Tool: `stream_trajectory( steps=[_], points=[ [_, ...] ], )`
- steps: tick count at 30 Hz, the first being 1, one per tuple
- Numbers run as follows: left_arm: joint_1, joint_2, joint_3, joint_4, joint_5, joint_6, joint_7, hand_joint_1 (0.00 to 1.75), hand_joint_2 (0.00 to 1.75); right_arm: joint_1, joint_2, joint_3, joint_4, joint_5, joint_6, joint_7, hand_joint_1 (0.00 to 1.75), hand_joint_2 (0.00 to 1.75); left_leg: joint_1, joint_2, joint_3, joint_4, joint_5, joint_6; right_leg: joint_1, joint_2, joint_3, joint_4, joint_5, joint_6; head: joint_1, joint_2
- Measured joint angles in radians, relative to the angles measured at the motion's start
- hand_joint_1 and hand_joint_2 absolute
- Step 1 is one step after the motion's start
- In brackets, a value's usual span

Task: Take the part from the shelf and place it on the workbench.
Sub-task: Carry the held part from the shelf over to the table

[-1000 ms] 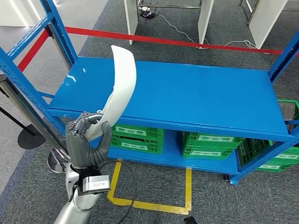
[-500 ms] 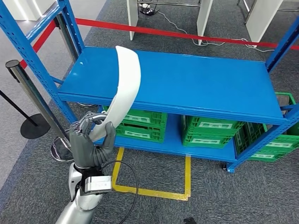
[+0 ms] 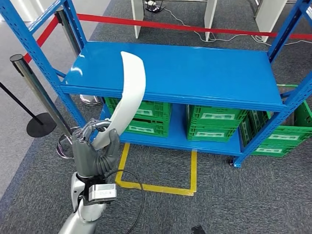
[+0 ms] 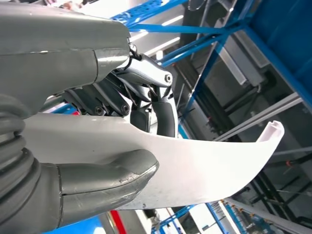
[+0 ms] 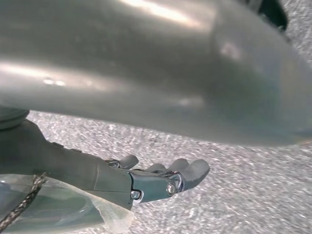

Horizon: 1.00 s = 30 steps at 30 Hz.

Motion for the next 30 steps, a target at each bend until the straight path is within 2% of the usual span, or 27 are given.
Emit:
stream_trajectory(
  steps=[1,2,3,5,6,7,8,10,11,12,13,14,16,17,18,20,21,23,24,25,26,27,28,30],
  points=[
    [0.0,0.0,0.0,0.0,0.0,0.0,0.0,1.75,1.75,0.0,0.001,0.0,0.0,-0.002,-0.001,0.0,0.0,0.0,-0.002,-0.001,0.052,-0.079,0.002,0.007,0.001,0.001,-0.009,0.001,0.008,0.003,0.001,0.0],
    [0.0,0.0,0.0,0.0,0.0,0.0,0.001,1.75,1.75,0.0,0.002,0.0,0.0,-0.005,-0.001,0.0,0.0,0.0,-0.006,-0.002,0.09,-0.141,-0.004,0.012,0.001,0.001,-0.015,0.001,0.016,0.007,0.001,0.0],
    [0.0,0.0,0.0,0.0,-0.001,0.001,0.002,1.75,1.75,0.0,0.002,0.0,0.0,-0.01,-0.001,-0.001,0.0,0.0,-0.009,-0.003,0.11,-0.178,-0.012,0.016,0.001,0.001,-0.019,0.001,0.023,0.012,0.001,0.0],
    [0.002,-0.001,0.0,0.0,0.0,0.001,0.004,1.75,1.75,0.001,0.003,0.0,0.0,-0.02,0.004,0.0,0.0,0.0,-0.011,0.0,0.112,-0.196,-0.006,0.024,-0.002,0.002,-0.026,0.0,0.035,0.022,0.001,0.0],
    [0.002,-0.001,0.0,0.0,0.0,0.001,0.003,1.75,1.75,0.001,0.003,-0.001,0.0,-0.025,0.008,0.0,0.0,0.0,-0.01,0.003,0.109,-0.2,0.002,0.029,-0.003,0.003,-0.033,0.006,0.028,0.026,0.001,0.0],
    [0.003,-0.002,0.001,0.0,0.0,0.001,0.003,1.75,1.75,0.002,0.003,-0.001,0.0,-0.028,0.011,0.001,0.0,0.0,-0.008,0.008,0.105,-0.203,0.01,0.035,-0.004,0.004,-0.046,0.03,0.009,0.03,0.003,0.0],
    [0.004,-0.002,0.001,0.0,0.0,0.001,0.002,1.75,1.75,0.002,0.003,-0.002,0.0,-0.031,0.013,0.002,0.0,0.0,-0.006,0.014,0.099,-0.205,0.017,0.04,-0.004,0.004,-0.067,0.076,-0.024,0.034,0.005,0.0],
    [0.008,-0.003,0.003,0.0,0.0,0.001,-0.001,1.75,1.75,0.004,0.003,-0.003,0.0,-0.032,0.015,0.009,0.0,0.0,-0.007,0.027,0.082,-0.201,0.027,0.045,-0.005,0.005,-0.12,0.212,-0.099,0.042,0.009,0.0],
    [0.011,-0.003,0.003,0.0,0.0,0.001,-0.003,1.75,1.75,0.006,0.003,-0.003,0.0,-0.032,0.015,0.012,0.0,0.0,-0.007,0.035,0.074,-0.198,0.03,0.045,-0.005,0.004,-0.137,0.267,-0.121,0.045,0.009,0.0],
    [0.013,-0.003,0.004,0.0,0.001,0.001,-0.004,1.75,1.75,0.007,0.002,-0.004,0.0,-0.031,0.015,0.014,0.0,0.0,-0.007,0.044,0.067,-0.194,0.032,0.044,-0.006,0.004,-0.137,0.288,-0.125,0.048,0.009,0.0],
    [0.016,-0.003,0.006,0.0,0.001,0.001,-0.005,1.75,1.75,0.007,0.002,-0.004,0.0,-0.03,0.015,0.015,0.0,0.0,-0.007,0.053,0.061,-0.19,0.033,0.043,-0.007,0.001,-0.115,0.267,-0.111,0.049,0.009,0.0],
    [0.017,-0.003,0.007,0.0,0.001,0.001,-0.007,1.75,1.75,0.008,0.002,-0.004,0.0,-0.027,0.014,0.014,0.0,0.0,-0.007,0.062,0.057,-0.185,0.033,0.042,-0.009,-0.008,-0.075,0.209,-0.085,0.05,0.009,0.0],
    [0.019,-0.003,0.01,0.0,0.004,0.001,-0.011,1.75,1.75,0.006,0.002,-0.005,0.0,-0.02,0.015,0.014,0.0,0.0,-0.01,0.08,0.052,-0.172,0.028,0.035,-0.006,-0.048,0.01,0.073,-0.05,0.05,0.01,0.0],
    [0.02,-0.003,0.011,0.0,0.006,0.001,-0.013,1.75,1.75,0.004,0.002,-0.005,0.0,-0.018,0.016,0.014,0.0,0.0,-0.012,0.088,0.048,-0.165,0.026,0.03,-0.003,-0.063,0.034,0.032,-0.044,0.046,0.01,0.0],
    [0.02,-0.003,0.012,0.0,0.007,0.001,-0.014,1.75,1.75,0.004,0.003,-0.005,0.0,-0.017,0.017,0.014,0.0,0.0,-0.016,0.097,0.045,-0.159,0.025,0.027,0.0,-0.07,0.041,0.017,-0.047,0.041,0.009,0.0],
    [0.022,-0.003,0.013,0.0,0.008,0.002,-0.015,1.75,1.75,0.006,0.003,-0.005,0.0,-0.018,0.017,0.014,0.0,0.0,-0.018,0.116,0.04,-0.152,0.022,0.022,0.001,-0.051,0.036,0.017,-0.043,0.028,0.008,0.0],
    [0.022,-0.003,0.014,0.0,0.009,0.002,-0.015,1.75,1.75,0.008,0.003,-0.005,0.0,-0.018,0.016,0.014,0.0,0.0,-0.016,0.109,0.038,-0.145,0.014,0.018,0.0,-0.04,0.033,0.016,-0.04,0.022,0.008,0.0],
    [0.021,-0.003,0.013,0.0,0.014,0.002,-0.018,1.75,1.75,0.008,0.003,-0.005,0.0,-0.017,0.017,0.014,0.0,0.0,-0.008,0.06,0.016,-0.083,-0.033,0.007,-0.004,-0.017,0.029,0.013,-0.032,0.008,0.005,0.0],
    [0.021,-0.003,0.012,0.0,0.017,0.002,-0.02,1.75,1.75,0.006,0.003,-0.005,0.0,-0.015,0.018,0.014,0.0,0.0,-0.003,0.03,-0.009,-0.021,-0.069,0.002,-0.004,-0.006,0.025,0.013,-0.029,0.003,0.004,0.0],
    [0.021,-0.003,0.011,0.0,0.019,0.002,-0.021,1.75,1.75,0.005,0.003,-0.005,0.0,-0.014,0.02,0.015,0.0,0.0,0.0,0.012,-0.04,0.053,-0.103,-0.001,-0.004,0.007,0.021,0.013,-0.026,-0.001,0.003,0.0],
    [0.02,-0.003,0.008,0.0,0.021,0.002,-0.02,1.75,1.75,0.004,0.003,-0.005,0.0,-0.013,0.022,0.015,0.0,0.0,0.001,0.006,-0.066,0.115,-0.126,-0.003,-0.003,0.02,0.018,0.014,-0.023,-0.003,0.003,0.0],
    [0.02,-0.003,0.005,0.0,0.021,0.002,-0.019,1.75,1.75,0.005,0.003,-0.005,0.0,-0.012,0.024,0.015,0.0,0.0,0.002,0.004,-0.08,0.148,-0.131,-0.003,-0.003,0.034,0.015,0.014,-0.021,-0.004,0.003,0.0],
    [0.018,-0.003,0.001,0.0,0.022,0.002,-0.017,1.75,1.75,0.006,0.003,-0.005,0.0,-0.01,0.025,0.015,0.0,0.0,0.002,0.002,-0.075,0.14,-0.115,-0.001,-0.002,0.047,0.012,0.015,-0.018,-0.003,0.004,0.0],
    [0.015,-0.002,-0.007,0.0,0.027,0.002,-0.014,1.75,1.75,0.007,0.003,-0.005,0.0,-0.009,0.026,0.015,0.0,0.0,0.003,-0.014,-0.023,0.034,-0.047,0.006,-0.002,0.074,0.01,0.015,-0.012,0.001,0.003,0.0]
  ],
)
